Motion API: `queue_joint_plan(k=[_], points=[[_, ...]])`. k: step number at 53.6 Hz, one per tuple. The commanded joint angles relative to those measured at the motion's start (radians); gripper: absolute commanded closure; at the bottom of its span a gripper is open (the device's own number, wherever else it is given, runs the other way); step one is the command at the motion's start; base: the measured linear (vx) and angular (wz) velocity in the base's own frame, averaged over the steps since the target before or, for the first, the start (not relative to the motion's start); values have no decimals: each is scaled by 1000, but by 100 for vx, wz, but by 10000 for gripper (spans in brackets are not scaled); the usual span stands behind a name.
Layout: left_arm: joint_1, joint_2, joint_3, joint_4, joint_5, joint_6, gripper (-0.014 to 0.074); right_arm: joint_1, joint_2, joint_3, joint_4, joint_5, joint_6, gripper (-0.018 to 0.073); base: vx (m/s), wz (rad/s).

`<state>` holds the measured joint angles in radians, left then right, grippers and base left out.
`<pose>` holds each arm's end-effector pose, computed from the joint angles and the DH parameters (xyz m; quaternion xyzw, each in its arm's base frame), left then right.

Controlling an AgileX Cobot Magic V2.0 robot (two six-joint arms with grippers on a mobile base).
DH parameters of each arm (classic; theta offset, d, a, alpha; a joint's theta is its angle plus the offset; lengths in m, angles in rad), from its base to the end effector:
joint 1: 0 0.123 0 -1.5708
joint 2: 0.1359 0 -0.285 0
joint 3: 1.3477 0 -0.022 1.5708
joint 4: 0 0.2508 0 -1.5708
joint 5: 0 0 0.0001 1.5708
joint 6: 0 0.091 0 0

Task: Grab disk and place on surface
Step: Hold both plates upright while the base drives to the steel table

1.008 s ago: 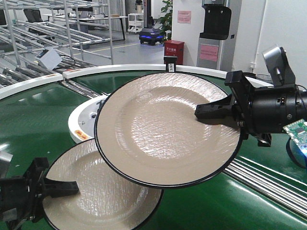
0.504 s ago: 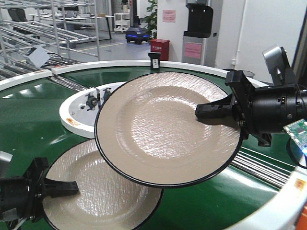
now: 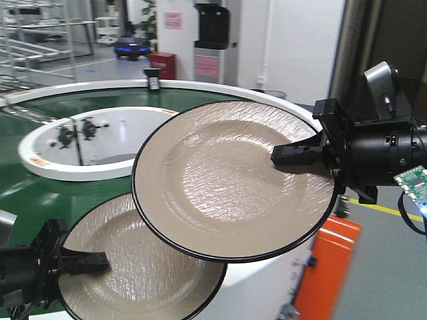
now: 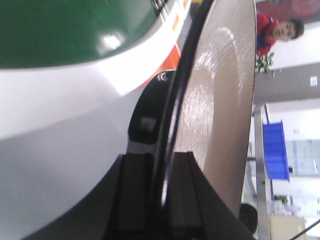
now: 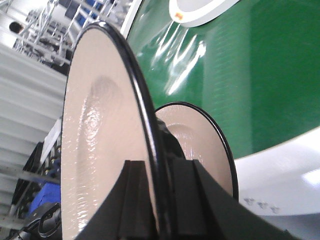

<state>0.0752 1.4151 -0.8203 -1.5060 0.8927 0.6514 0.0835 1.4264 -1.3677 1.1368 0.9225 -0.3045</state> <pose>0.2764 -0.0502 0.2735 -0.1598 0.8056 -0.5080 0.2596 0.2968 0.0909 0.4082 0.0078 0.8117 0.4787 0.3346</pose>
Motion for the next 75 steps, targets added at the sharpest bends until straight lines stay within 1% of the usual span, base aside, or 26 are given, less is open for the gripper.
queue_joint_plan(k=[1,45,75], points=[[-6,-37,-29,-118,64,-12,598,-4,-36,-39,117,-38,7,567,-20,-52],[-6,-37,-29,-118,64,-12,598,-4,-36,-39,117,-38,7,567,-12,-70],[-6,-37,-29,-118,64,-12,598,-4,-36,-39,117,-28,7,567,9,-34]])
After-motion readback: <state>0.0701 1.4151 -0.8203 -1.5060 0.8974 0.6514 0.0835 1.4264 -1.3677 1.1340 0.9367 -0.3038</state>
